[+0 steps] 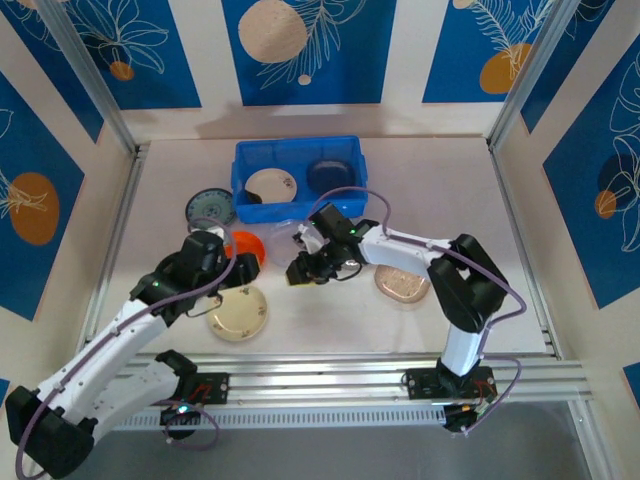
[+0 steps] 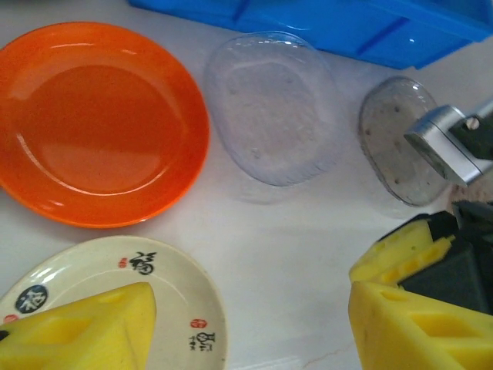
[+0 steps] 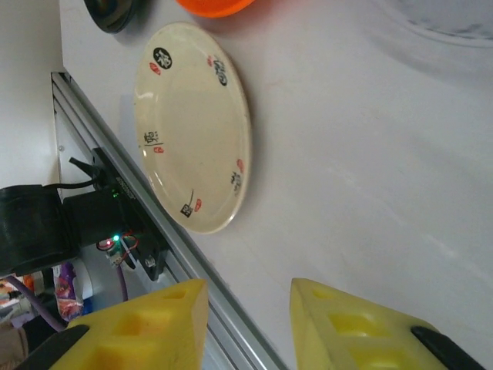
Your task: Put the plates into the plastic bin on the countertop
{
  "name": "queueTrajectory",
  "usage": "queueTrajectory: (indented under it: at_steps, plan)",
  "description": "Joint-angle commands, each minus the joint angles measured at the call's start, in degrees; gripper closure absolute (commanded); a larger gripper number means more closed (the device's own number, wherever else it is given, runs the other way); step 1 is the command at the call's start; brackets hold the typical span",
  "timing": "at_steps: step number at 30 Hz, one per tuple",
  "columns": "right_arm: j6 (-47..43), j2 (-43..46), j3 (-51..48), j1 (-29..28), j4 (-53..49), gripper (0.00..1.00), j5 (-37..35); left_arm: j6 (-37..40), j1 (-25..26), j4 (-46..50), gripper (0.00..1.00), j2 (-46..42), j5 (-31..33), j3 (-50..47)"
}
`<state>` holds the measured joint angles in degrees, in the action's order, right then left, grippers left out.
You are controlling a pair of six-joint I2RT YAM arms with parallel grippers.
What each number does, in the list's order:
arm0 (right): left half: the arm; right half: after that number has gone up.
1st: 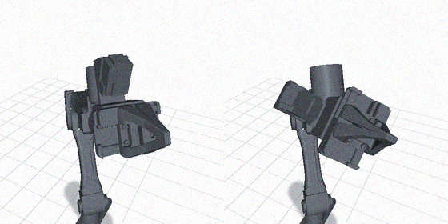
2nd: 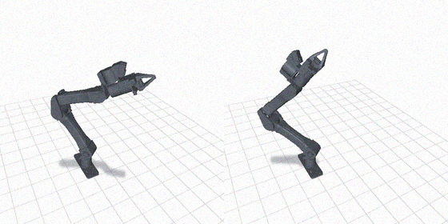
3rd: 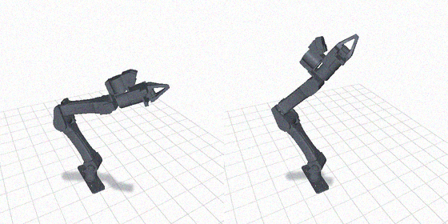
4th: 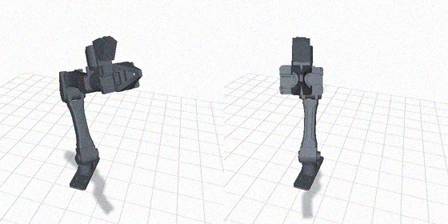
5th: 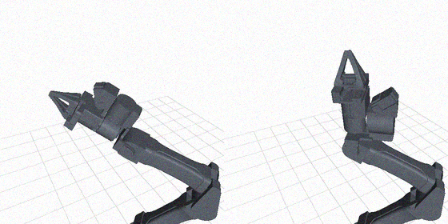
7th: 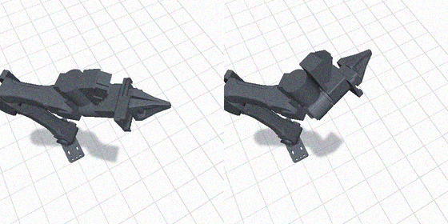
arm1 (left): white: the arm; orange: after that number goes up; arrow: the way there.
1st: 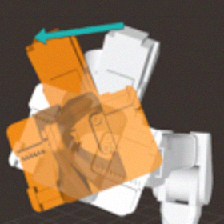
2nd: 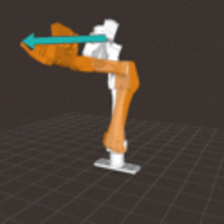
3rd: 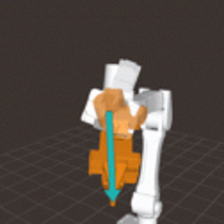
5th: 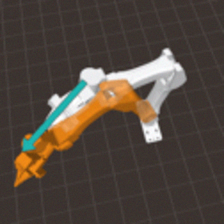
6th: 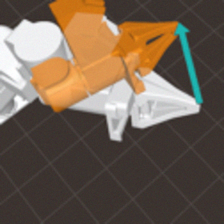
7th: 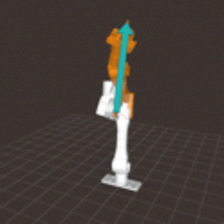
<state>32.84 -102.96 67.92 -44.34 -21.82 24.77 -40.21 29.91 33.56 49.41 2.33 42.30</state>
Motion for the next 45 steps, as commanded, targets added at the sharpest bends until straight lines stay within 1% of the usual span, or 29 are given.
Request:
queueTrajectory:
  at_steps: [1, 4, 9, 18, 24, 45]
  plan:
    - [-1.9, -3.5, 4.3, -2.3, -2.9, 0.62, 4.1, 0.5, -3.4, 0.4, 0.33, -1.5, -5.1, -1.5]
    - [-2.9, -6.5, 7.6, -3.9, -5.2, 0.60, 4.6, 0.7, -6.7, -1.1, 0.32, -1.9, -8.8, -2.5]
    - [-3.7, -11.0, 11.9, -5.6, -9.0, 0.59, 3.6, -0.9, -12.2, -5.5, 0.32, -2.8, -16.4, -5.3]
    - [-4.8, -16.3, 15.7, -5.9, -11.6, 0.61, 4.3, -2.7, -19.4, -10.8, 0.32, -3.2, -23.0, -9.8]
    - [-5.7, -19.4, 18.2, -5.7, -12.5, 0.66, 6.0, -2.4, -20.6, -11.2, 0.32, -4.1, -23.3, -10.9]
    - [-5.6, -27.6, 26.3, -6.0, -15.3, 0.69, 8.8, -1.5, -22.8, -10.4, 0.33, -5.7, -24.2, -13.5]
